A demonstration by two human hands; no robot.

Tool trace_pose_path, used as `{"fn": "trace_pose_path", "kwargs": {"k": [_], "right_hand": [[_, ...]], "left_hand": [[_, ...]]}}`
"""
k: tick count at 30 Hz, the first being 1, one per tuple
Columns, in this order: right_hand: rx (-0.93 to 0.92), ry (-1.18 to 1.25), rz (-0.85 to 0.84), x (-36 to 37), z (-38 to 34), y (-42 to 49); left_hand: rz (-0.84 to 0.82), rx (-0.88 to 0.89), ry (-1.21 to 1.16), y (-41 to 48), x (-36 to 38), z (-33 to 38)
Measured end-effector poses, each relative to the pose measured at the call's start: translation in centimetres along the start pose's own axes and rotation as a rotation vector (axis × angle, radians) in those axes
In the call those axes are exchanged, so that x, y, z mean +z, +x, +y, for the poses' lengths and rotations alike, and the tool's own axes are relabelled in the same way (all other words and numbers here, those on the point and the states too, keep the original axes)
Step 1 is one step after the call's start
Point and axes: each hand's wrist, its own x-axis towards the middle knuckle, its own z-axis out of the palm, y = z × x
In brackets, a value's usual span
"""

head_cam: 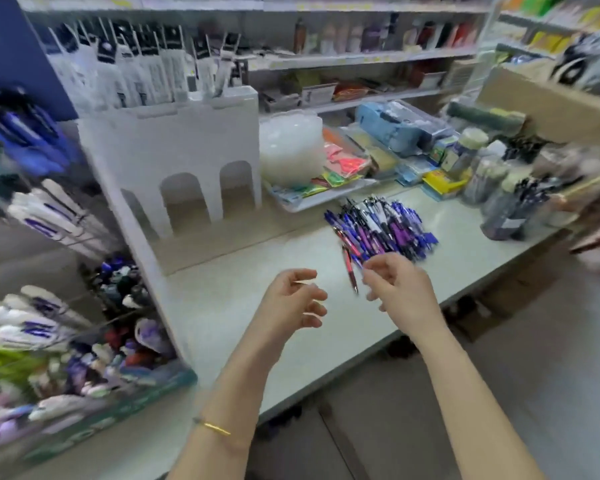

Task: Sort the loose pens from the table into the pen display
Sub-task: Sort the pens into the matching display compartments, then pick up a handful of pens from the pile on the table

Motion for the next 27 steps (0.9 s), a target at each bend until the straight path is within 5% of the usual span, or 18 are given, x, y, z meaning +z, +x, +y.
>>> {"fn": "trace_pose_path", "kwargs": {"k": [9,20,27], "right_hand": [[0.163,0.031,0.010,-5.5,8.8,7.0],[0.126,-0.096,-0.235,-4.4,11.5,20.2],[0.085,0.001,-0.302,-3.2,11.5,24.6]], "left_hand": [[0.183,-0.060,0.318,10.8,8.4,-6.0],[0.407,0.017,0.827,21.2,14.0,-8.5],[0.356,-0.212,0.852,21.4,15.0,-7.5]]}}
